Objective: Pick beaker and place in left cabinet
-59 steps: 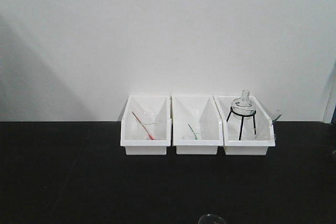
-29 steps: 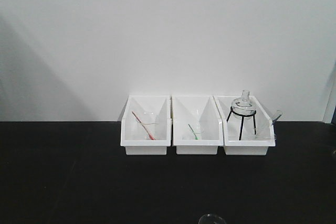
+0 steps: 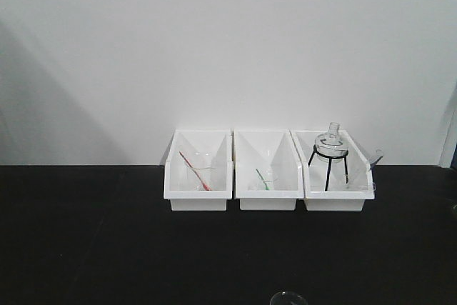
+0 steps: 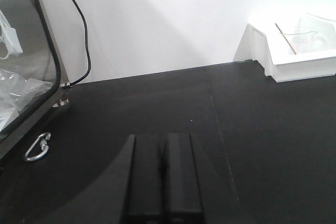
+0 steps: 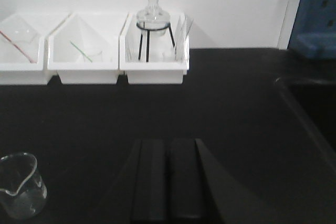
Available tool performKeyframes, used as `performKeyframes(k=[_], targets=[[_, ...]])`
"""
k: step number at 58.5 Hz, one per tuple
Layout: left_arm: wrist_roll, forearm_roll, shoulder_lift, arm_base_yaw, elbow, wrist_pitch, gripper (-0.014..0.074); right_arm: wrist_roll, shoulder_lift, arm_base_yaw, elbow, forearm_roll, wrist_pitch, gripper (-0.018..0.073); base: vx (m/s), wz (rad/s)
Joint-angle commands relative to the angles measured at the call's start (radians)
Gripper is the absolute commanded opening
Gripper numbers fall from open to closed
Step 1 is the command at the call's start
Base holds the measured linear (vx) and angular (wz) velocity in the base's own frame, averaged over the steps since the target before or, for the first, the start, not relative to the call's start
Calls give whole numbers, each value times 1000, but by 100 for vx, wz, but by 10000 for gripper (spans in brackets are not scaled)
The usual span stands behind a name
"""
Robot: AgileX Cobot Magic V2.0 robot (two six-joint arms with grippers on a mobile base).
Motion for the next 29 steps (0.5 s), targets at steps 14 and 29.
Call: performKeyframes(k=[14, 29], targets=[[-2, -5, -12, -7, -17, -88, -6, -3, 198, -7, -36, 8, -179, 319, 0, 0], [-2, -5, -12, -7, -17, -88, -6, 1, 336, -4, -35, 13, -375, 477, 0, 0]])
